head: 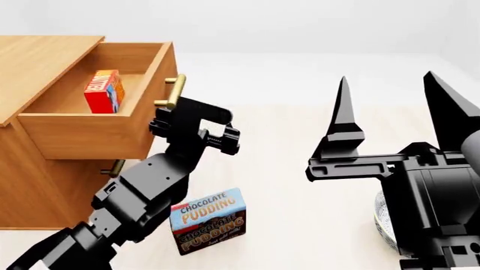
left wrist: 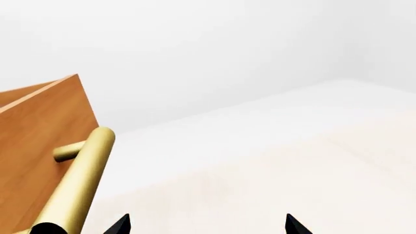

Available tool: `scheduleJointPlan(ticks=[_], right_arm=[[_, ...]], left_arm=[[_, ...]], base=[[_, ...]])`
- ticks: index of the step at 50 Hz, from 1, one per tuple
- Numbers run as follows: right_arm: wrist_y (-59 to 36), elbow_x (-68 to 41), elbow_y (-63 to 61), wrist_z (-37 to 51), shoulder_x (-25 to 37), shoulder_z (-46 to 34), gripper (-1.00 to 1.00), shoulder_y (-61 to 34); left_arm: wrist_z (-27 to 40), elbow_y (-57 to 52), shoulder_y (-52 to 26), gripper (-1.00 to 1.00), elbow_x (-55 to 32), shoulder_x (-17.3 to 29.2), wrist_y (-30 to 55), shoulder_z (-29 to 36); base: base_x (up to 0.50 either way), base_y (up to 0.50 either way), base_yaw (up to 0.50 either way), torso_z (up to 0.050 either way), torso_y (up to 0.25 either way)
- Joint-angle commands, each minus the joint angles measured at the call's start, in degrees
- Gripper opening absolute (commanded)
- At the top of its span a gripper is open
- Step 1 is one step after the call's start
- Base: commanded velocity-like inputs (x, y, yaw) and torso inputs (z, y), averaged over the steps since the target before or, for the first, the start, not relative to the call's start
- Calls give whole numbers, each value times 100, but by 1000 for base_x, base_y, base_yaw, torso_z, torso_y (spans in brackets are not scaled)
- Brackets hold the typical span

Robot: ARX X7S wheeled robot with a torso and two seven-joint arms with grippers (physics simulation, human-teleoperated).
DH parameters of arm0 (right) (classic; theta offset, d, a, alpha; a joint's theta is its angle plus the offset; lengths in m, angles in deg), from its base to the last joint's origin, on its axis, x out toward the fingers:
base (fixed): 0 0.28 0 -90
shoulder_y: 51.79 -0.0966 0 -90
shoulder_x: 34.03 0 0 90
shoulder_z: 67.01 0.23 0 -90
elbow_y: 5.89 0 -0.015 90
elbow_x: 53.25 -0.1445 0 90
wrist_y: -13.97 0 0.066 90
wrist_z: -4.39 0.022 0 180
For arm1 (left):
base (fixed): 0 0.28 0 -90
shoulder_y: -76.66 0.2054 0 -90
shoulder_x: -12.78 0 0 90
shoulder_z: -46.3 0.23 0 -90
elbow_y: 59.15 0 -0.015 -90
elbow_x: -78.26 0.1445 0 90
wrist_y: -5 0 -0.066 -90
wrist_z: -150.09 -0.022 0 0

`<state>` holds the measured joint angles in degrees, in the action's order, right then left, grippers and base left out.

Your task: Put the butter at the back in the top drawer of the cabinet and close it.

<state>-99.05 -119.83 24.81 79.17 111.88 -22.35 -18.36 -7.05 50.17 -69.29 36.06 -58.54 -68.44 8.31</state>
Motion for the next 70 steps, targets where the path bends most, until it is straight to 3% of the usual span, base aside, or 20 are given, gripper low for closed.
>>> scheduleJointPlan(ticks=[1,32,70], right_arm=[[2,-107,-36,102,16,-137,100,-207],[35,-72,14,245,-97,-460,100,-384],[149,-182,-35,400,-17,-789,100,-689]], left_arm=[[-19,284,-24,100,-67,233,-56,-204],[61,320,139,100,-254,1123,-178,-661],[57,655,260,100,-374,1737,-343,-1042]], base=[[0,0,0,0,0],[0,0,0,0,0],[0,0,0,0,0]])
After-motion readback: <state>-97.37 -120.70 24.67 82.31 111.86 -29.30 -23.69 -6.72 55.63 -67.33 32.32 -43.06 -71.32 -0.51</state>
